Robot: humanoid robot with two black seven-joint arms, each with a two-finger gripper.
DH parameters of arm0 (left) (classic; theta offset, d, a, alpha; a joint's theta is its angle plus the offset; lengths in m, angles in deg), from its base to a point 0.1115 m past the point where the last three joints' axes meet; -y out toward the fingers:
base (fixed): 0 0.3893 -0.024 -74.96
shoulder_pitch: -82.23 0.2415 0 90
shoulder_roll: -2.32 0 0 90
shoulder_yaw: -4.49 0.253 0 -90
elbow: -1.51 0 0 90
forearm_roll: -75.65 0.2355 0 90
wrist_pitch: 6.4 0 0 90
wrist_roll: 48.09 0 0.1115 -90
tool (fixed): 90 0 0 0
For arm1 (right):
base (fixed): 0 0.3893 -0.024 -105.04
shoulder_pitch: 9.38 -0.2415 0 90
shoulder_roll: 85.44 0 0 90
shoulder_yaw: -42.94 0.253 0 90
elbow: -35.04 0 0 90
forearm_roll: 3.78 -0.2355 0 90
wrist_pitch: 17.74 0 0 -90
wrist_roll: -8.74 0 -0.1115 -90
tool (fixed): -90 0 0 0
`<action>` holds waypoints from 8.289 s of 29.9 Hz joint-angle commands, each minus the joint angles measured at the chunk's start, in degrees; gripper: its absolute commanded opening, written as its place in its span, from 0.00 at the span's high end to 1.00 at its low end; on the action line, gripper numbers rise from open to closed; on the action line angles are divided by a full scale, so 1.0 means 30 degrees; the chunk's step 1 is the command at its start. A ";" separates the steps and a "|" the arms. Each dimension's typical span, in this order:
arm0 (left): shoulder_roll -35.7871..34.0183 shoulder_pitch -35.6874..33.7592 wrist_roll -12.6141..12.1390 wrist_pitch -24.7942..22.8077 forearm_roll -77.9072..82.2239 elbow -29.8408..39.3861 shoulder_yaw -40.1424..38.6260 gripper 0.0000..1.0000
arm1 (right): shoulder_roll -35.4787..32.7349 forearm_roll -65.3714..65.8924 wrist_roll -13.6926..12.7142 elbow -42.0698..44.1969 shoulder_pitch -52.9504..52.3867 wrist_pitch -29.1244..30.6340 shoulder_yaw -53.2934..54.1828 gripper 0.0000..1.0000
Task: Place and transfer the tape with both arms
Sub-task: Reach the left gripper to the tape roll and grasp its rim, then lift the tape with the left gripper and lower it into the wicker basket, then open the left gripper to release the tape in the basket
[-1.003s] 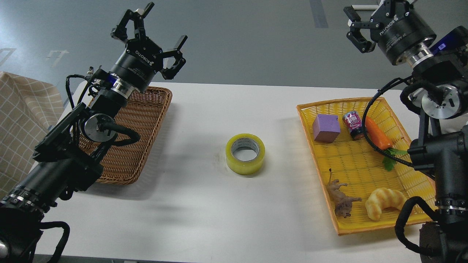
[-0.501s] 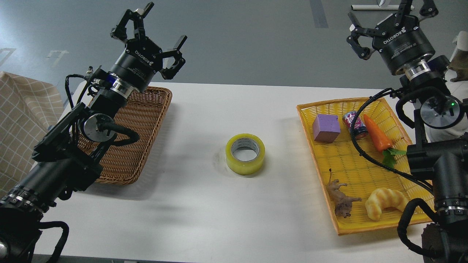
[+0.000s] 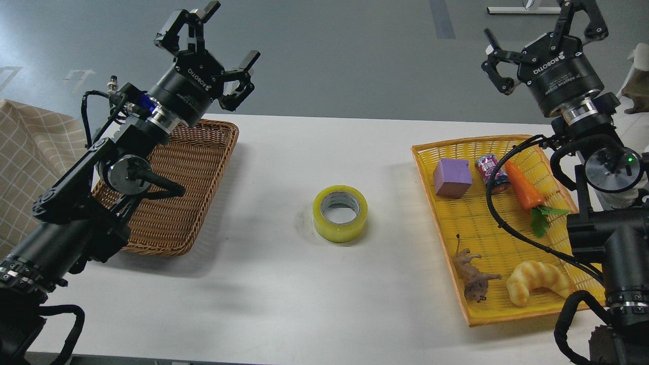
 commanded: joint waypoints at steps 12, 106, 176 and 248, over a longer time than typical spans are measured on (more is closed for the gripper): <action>-0.2375 0.0223 0.0152 0.0220 0.9616 0.3680 0.0475 0.02 | -0.1318 0.0034 0.0003 -0.0277 0.0425 -0.0001 0.0003 0.00; 0.3248 -0.4026 -0.6205 0.2537 3.0071 -0.0244 1.2811 0.27 | -0.2461 0.0034 0.0589 0.1950 0.3502 -0.0001 0.0032 0.00; -0.8994 -0.8392 -0.3775 0.3240 2.6174 0.2685 1.3308 1.00 | -0.2490 -0.0025 0.0589 0.1920 0.3649 -0.0001 0.0208 0.00; -1.0873 -0.0919 -0.1958 0.6668 2.4799 -0.0274 1.3309 0.23 | -0.2461 -0.0025 0.0589 0.1979 0.3942 -0.0001 0.0208 0.00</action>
